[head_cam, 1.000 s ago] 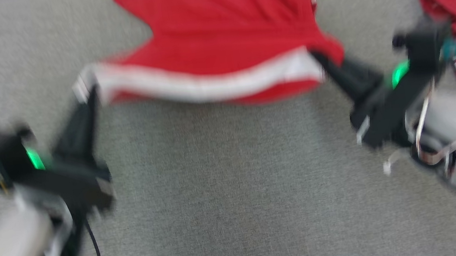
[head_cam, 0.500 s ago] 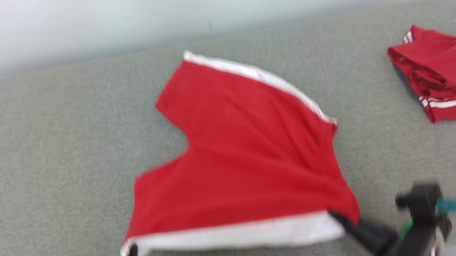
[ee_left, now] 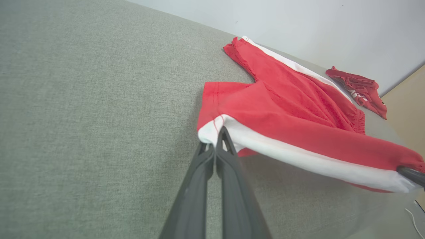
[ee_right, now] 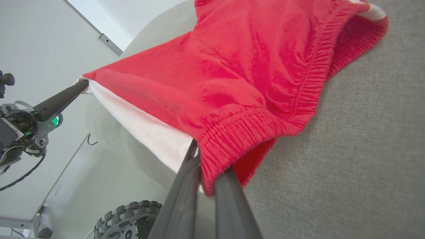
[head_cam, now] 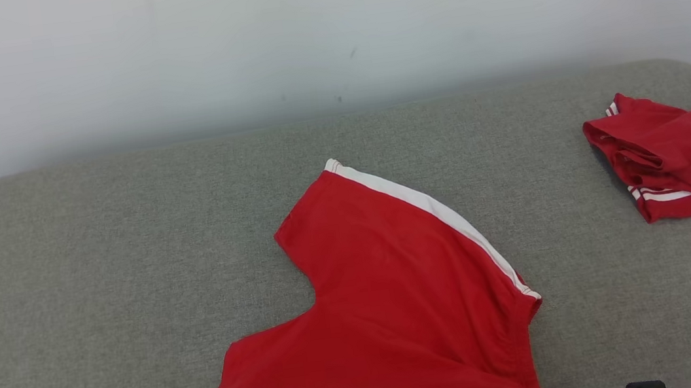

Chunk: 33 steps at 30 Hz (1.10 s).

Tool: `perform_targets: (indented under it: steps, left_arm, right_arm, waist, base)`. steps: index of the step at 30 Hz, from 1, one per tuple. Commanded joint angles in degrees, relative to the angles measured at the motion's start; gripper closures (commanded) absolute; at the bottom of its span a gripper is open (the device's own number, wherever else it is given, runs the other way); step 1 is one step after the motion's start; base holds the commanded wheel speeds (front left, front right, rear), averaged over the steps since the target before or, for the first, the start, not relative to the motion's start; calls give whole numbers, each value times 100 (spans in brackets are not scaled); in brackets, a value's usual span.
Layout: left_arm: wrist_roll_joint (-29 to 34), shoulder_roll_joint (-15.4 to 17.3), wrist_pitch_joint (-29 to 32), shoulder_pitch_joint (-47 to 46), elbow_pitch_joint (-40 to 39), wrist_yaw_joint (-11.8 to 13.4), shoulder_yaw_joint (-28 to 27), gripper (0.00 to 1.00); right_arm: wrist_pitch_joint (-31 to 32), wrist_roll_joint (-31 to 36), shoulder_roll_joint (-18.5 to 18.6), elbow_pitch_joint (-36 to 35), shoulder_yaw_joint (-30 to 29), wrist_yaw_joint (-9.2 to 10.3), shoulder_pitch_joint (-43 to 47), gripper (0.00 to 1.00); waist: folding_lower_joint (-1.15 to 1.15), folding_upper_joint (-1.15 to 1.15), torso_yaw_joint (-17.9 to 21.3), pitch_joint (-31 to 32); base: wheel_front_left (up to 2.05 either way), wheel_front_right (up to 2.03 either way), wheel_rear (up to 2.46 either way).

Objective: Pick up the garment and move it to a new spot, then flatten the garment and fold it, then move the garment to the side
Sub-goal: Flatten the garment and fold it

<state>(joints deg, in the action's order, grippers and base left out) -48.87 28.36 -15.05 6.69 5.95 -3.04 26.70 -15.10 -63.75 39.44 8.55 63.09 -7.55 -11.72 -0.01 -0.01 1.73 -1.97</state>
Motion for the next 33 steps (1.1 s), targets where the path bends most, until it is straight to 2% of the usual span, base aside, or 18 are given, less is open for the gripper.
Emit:
perform_targets:
  steps: [1, 5, 11, 16, 20, 26, 33]
  left_arm:
    - [64, 78, 34, -177, -15, -63, -10, 100]
    - [267, 332, 324, -739, -149, -160, 75, 100]
    - [470, 591, 1047, -2199, -135, -355, 247, 100]
    - [632, 720, 1715, -3640, 251, -443, 701, 100]
    - [608, 791, 2095, -4701, 704, -439, 1267, 100]
    - [436, 763, 2055, -5794, 1417, -432, 1873, 100]
    - [407, 678, 1516, -6711, 2539, -434, 2489, 100]
  right_arm:
    - [-5, 68, -108, -36, -100, 16, -1, 100]
    - [-5, 169, -232, -136, -448, 16, -212, 100]
    - [-3, 197, -477, -165, -979, 16, -547, 100]
    - [-3, 294, -781, 17, -1251, 16, -1020, 100]
    - [-3, 478, -1057, 223, -1455, 16, -1367, 100]
    - [-3, 672, -1398, 493, -1751, 16, -1680, 100]
    - [-3, 974, -1855, 844, -1860, 16, -1979, 100]
  waist:
    - [1, 1, 39, -11]
    - [1, 1, 156, -138]
    - [1, 1, 452, -532]
    - [1, 1, 779, -1067]
    - [1, 1, 1013, -1444]
    - [1, 1, 1274, -1849]
    - [1, 1, 1605, -2151]
  base:
    - [0, 0, 0]
    - [0, 0, 0]
    - [0, 0, 0]
    - [0, 0, 0]
    - [0, 0, 0]
    - [0, 0, 0]
    - [0, 0, 0]
